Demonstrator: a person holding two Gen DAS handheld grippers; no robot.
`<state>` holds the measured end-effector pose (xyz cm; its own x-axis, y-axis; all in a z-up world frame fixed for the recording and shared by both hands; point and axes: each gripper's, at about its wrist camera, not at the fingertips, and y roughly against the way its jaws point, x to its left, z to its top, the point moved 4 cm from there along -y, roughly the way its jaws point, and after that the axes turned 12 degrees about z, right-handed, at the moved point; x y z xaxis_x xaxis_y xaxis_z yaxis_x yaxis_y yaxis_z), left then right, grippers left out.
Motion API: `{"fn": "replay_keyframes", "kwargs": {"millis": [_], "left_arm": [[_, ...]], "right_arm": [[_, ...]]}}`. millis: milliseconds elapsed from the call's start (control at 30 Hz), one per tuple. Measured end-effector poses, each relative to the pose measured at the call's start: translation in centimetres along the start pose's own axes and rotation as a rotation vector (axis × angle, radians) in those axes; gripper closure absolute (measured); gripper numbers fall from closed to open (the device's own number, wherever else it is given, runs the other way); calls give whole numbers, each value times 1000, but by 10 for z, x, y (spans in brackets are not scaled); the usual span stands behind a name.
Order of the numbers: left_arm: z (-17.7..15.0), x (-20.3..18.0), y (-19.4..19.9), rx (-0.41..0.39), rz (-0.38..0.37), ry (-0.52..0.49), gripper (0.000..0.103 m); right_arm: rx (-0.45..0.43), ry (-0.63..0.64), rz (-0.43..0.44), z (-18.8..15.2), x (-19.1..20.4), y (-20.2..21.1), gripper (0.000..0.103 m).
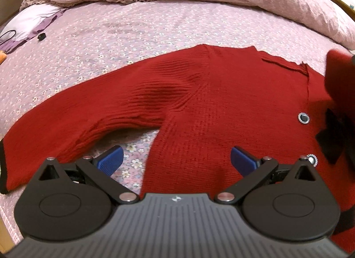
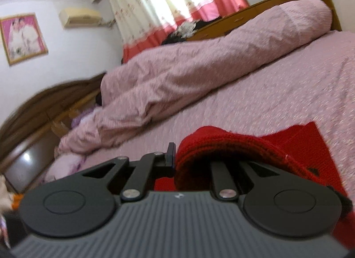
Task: Fold small clothes
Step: 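Lift the sleeve with the right tool, lay it across the cardigan body, release, then grasp the black cuff of the folded sleeve with the left tool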
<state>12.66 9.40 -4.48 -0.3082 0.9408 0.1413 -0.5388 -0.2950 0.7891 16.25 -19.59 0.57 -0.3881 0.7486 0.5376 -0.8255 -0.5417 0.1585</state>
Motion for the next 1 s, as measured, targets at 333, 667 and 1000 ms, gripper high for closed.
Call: {"fn": "replay_keyframes", "kwargs": {"millis": [333,667,1000], "left_arm": [[-3,9,-2,5,6,13,0],[-3,2,3,-8,1,-7,0],[4,-29,19,-54,-37,-91,0]], "right_arm": [[201,-3,-38,-53,-6,-40,83],[338,-95,-49,-74,5,-35,37],[379,-151,-58,-59,14,26,37]]}}
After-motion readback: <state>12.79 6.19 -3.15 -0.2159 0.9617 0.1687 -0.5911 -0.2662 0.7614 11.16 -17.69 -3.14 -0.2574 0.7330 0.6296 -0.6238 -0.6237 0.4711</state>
